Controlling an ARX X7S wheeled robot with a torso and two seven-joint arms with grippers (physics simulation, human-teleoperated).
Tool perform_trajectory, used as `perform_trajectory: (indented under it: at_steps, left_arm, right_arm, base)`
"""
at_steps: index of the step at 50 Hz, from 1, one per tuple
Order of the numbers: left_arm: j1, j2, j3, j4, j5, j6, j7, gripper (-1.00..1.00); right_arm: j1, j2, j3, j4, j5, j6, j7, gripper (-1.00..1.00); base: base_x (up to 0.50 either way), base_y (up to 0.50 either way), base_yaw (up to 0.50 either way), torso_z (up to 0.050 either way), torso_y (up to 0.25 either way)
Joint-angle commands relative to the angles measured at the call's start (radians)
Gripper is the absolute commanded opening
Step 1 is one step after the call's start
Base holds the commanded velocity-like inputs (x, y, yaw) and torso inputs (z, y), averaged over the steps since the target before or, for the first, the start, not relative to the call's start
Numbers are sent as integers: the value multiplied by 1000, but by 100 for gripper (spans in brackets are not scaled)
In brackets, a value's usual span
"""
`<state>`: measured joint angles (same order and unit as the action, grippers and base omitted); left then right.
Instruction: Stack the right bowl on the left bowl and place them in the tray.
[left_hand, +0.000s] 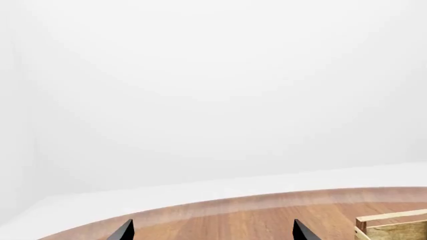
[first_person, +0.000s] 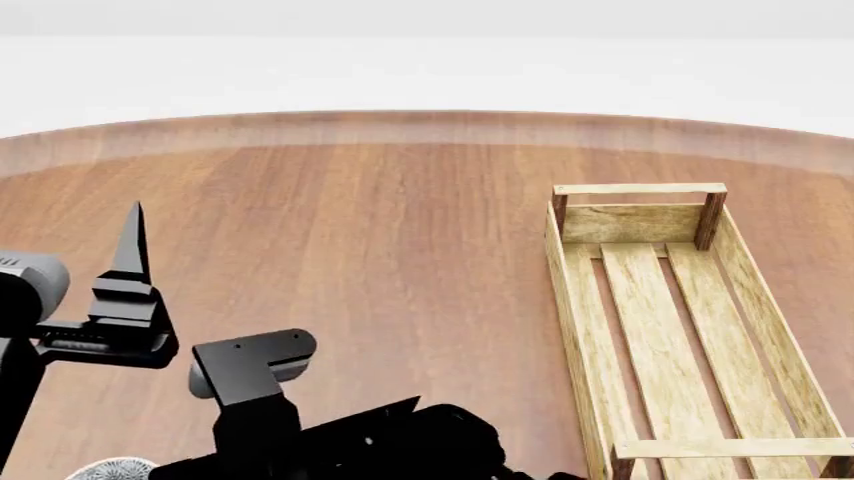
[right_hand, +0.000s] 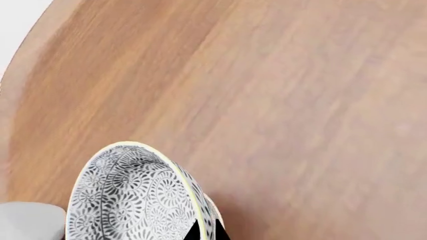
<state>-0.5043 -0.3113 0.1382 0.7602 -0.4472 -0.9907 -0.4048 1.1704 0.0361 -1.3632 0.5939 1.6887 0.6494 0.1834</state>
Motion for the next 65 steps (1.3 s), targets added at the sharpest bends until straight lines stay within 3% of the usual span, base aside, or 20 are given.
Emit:
perform_trajectory:
  at_steps: [1,36,65]
  left_arm:
    - [7,10,-20,-14,17,30,28,100]
    - [28,-8,-32,-7,-2,39,19,100]
    - [52,-34,5,7,0,69,28,100]
  right_arm:
    - [67,-36,-222,21,160,-125,-54,-100]
    - [45,-36,-211,-103,-51,-39,-137,-100]
    - [49,-36,-204,-159,-208,-145,-213,-100]
  base:
    - [0,0,0,0,0]
    - [0,0,0,0,0]
    - [0,0,0,0,0]
